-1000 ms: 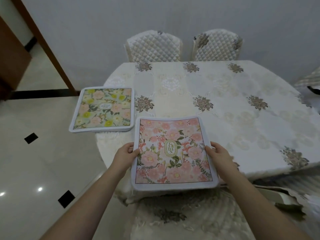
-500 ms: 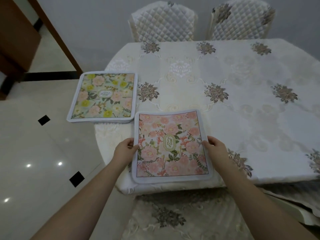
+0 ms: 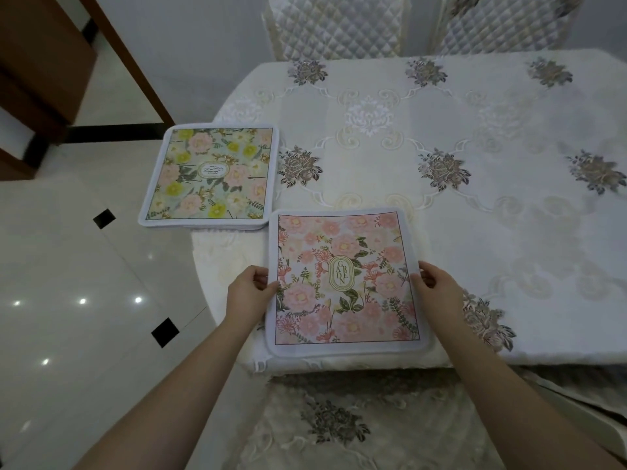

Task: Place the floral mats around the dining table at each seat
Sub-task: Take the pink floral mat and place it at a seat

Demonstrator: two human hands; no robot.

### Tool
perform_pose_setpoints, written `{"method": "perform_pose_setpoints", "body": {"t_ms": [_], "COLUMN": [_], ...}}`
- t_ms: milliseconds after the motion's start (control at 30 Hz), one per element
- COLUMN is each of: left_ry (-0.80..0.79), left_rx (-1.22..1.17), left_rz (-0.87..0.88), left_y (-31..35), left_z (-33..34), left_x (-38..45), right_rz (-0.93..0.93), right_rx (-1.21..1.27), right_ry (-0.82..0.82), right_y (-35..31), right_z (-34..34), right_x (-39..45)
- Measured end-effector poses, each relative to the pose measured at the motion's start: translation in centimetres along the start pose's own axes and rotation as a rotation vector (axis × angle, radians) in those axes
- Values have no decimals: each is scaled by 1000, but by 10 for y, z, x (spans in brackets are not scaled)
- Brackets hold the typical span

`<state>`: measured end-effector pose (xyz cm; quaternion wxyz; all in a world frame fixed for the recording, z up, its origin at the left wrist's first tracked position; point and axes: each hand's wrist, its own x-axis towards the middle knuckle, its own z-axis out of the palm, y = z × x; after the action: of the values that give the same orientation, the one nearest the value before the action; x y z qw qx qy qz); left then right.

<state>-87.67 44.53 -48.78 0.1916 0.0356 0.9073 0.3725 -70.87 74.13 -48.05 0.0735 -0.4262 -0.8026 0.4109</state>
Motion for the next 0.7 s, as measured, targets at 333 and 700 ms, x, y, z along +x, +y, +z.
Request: {"method": "perform_pose_setpoints", "body": {"t_ms": [333,700], "left_ry": [-31,123], "left_rx": [34,223], "left_rz": [90,384], "left_y": [0,32], "left_z": [4,37], "left_x": [-1,2], "right_rz": [-42,-307], "right_rx": [-135,-214], "right_ry": [20,141], "right_y": [20,-19], "right_z": [6,29], "right_x": [7,8]}}
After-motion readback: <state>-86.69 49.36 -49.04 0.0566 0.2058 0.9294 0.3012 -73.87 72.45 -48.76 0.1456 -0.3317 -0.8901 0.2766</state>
